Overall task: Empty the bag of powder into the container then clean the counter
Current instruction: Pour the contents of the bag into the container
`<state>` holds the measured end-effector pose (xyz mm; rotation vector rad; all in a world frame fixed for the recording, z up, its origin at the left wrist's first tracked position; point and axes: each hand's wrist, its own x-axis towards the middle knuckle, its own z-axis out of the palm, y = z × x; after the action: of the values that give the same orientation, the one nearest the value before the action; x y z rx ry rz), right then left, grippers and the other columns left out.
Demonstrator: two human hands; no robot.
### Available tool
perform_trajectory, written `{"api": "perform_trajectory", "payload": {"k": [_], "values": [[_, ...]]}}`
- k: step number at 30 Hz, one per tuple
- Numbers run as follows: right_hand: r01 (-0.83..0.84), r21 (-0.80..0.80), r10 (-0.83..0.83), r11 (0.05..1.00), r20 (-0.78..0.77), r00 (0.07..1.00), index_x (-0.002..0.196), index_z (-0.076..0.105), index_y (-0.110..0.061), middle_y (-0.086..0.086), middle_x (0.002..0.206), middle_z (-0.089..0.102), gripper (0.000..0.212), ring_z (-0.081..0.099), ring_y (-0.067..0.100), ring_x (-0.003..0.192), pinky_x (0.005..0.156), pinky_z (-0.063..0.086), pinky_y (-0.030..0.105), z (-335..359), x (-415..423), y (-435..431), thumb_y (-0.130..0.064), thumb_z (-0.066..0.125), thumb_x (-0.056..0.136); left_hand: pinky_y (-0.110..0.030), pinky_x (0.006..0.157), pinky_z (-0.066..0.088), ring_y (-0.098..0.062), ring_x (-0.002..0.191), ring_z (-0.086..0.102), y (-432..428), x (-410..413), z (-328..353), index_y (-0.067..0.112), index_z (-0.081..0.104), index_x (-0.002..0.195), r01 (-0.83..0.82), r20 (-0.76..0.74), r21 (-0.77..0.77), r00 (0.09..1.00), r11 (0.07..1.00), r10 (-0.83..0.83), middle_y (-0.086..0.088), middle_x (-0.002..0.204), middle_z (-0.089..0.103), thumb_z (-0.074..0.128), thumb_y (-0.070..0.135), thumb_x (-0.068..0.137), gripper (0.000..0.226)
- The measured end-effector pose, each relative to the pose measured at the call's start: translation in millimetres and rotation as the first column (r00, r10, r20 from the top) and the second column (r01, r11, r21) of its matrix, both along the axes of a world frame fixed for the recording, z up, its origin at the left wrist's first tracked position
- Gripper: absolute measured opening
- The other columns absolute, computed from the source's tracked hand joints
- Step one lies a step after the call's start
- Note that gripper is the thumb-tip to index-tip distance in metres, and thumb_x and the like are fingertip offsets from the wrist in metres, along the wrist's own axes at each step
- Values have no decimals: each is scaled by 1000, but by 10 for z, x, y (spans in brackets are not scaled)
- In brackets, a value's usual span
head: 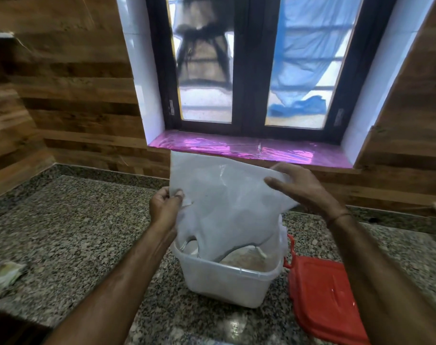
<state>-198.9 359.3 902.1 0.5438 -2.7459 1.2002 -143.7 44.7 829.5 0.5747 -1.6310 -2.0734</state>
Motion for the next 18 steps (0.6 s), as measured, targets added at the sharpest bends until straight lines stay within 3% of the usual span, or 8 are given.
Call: {"api": "perform_trajectory", "payload": {"k": [3,6,8,10,13,14,16,18], "values": [[106,-431,-34,896,171,985,124,63,-29,3,120,69,48,67,25,111,92,58,45,-334,83,257,-54,75,85,-39,73,58,-27,83,68,0,-22,-49,15,70,97,-13,47,38,999,999,11,-8,94,74,62,2,95,15],[166,-611,92,774,367,925,134,58,-23,14,127,69,55,70,28,107,89,59,46,-662,83,217,-24,80,84,-32,65,56,-25,79,67,5,-31,-72,13,69,108,57,76,58,995,997,-61,-8,96,73,60,3,98,17],[213,-663,50,718,354,934,119,66,-17,18,116,73,52,68,28,94,72,61,36,-737,31,180,-23,87,71,-32,64,55,-23,78,66,-64,-35,-87,14,68,109,71,94,64,993,995,-77,-8,97,73,60,4,99,17],[257,-692,-67,674,289,955,104,69,-14,11,98,72,34,63,28,90,61,59,31,-628,-25,226,-19,85,74,-33,68,56,-23,78,66,-113,-73,-95,13,68,110,79,82,77,993,994,-86,-11,102,72,60,3,99,17],[168,-834,60,526,233,971,122,62,-13,3,106,70,41,64,22,97,76,57,34,-482,-73,317,-25,74,85,-35,72,53,-22,78,65,-88,-109,-38,15,66,114,72,65,124,995,990,-81,-8,99,70,60,3,99,20],[128,-840,146,528,238,960,130,59,-17,2,114,71,53,66,19,101,82,56,34,-495,-71,317,-35,75,82,-34,71,52,-22,77,64,-78,-106,-23,16,66,113,74,62,136,995,988,-83,-7,96,69,59,3,100,20],[113,-751,213,651,323,922,130,62,-22,0,115,74,69,71,16,97,82,56,35,-637,-7,252,-47,86,70,-32,68,52,-23,78,63,-87,-81,-20,16,65,105,79,62,133,994,988,-87,-7,94,69,58,1,100,18],[149,-701,152,697,348,925,108,73,-15,-1,94,79,43,74,11,79,70,56,33,-794,8,145,-31,90,72,-33,66,53,-26,79,64,-127,-61,-37,16,66,100,76,83,117,993,990,-86,-10,97,70,57,-1,98,19]]}}
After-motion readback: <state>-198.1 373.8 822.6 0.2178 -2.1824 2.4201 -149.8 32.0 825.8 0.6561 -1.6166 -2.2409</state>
